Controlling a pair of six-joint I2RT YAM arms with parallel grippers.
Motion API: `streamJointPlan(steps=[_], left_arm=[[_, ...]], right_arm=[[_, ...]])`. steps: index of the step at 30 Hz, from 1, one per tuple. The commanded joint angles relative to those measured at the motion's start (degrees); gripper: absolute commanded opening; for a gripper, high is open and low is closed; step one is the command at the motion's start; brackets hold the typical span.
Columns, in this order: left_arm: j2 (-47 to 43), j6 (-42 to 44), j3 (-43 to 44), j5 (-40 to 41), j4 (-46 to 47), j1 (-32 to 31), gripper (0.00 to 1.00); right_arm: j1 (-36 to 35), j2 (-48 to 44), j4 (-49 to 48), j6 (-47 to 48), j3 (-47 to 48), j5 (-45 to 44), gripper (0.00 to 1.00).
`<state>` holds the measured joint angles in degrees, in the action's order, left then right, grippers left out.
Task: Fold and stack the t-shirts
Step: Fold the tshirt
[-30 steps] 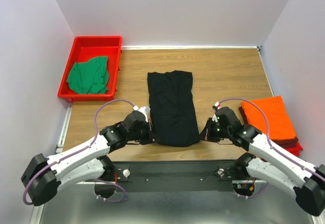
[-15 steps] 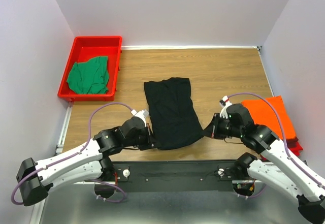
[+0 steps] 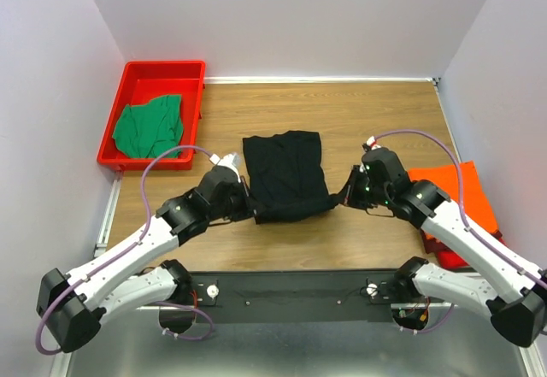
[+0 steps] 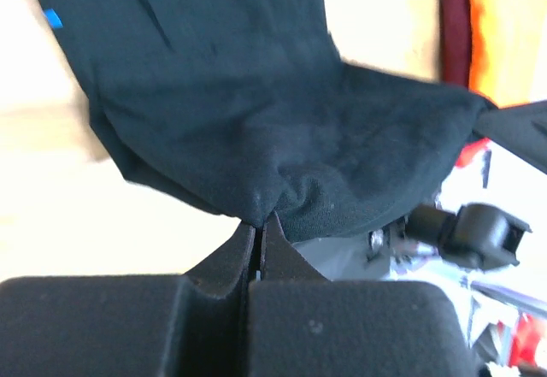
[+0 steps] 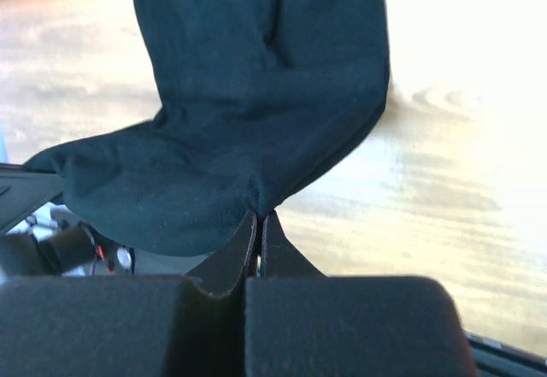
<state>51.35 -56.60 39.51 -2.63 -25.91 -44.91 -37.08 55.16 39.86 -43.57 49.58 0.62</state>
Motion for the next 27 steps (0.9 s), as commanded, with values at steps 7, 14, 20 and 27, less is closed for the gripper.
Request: streamJointPlan(steps=[7,14,20,27], left_arm=[[7.88,11.16,7.33,-3.08,5.87,9.04,0.0],[15.0,12.74,11.55,-5.1,11.14,15.19,0.0],[24.83,15.11,19.28,-5.72,14.3,21.34,0.0],[49.51,16.43,36.31,-6.94,20.55,30.22,0.0]], right_arm=[[-0.27,13.56,-8.91,1.82,10.96,-9.32,0.0],[0.6,24.72,-11.73,4.55,19.75,-11.17,0.0],[6.57,37.55,-13.66,7.45,31.7,-7.49,0.0],[16.77,64.42,-14.9,10.43,56.99,3.32,0.0]])
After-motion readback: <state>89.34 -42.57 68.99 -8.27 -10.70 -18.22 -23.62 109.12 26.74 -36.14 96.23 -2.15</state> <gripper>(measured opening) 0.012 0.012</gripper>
